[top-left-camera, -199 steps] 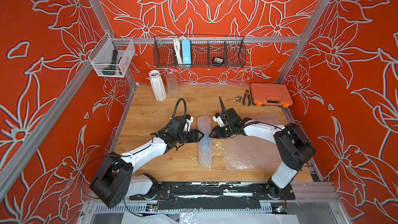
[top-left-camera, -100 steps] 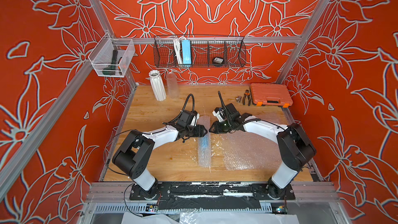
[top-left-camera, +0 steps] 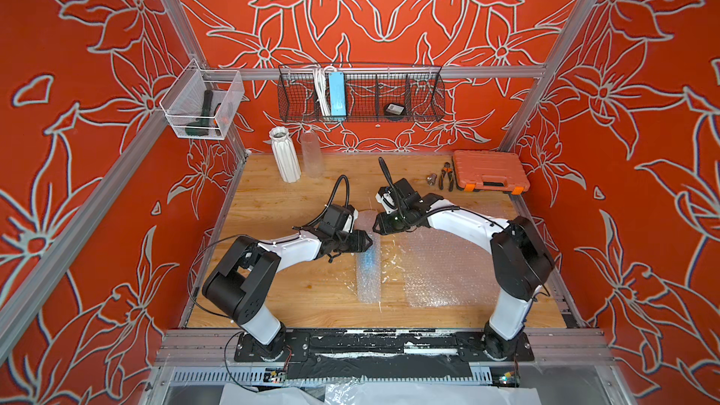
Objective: Unwrap the vase from the bubble wrap
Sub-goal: Unwrap the bubble wrap at the center of the board.
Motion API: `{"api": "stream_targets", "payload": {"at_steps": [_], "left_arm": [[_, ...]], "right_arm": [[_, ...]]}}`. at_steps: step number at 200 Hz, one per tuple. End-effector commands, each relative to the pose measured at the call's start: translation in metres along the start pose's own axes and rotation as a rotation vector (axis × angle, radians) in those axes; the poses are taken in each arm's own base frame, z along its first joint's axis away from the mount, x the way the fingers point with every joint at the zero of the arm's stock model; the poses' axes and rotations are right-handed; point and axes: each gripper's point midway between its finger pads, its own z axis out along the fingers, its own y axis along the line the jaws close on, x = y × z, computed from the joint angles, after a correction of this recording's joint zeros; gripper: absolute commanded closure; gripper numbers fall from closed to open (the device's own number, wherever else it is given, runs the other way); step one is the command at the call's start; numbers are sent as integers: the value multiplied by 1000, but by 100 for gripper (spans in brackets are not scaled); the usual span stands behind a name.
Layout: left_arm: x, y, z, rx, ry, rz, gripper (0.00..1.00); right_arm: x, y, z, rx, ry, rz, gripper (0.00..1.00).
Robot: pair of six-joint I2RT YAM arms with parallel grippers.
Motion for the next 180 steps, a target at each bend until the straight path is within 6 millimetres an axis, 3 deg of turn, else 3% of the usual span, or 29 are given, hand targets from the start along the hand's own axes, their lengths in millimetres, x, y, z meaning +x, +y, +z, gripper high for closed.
{"api": "stream_targets", "payload": {"at_steps": [1,91,129,180], "left_arm": [[3,5,-3,-17,0,-14,37],[6,6,-2,-15,11,-17,38],[6,6,-1,-15,13,-17,38],[5,7,-2,-22,9,-19,38]], "right_arm": [[4,-8,5,70,30,-25,58],[0,-3,17,85,54,-53,58],[-5,4,13,72,37,-60,58],[6,-2,20,122,73,-71,59]]}}
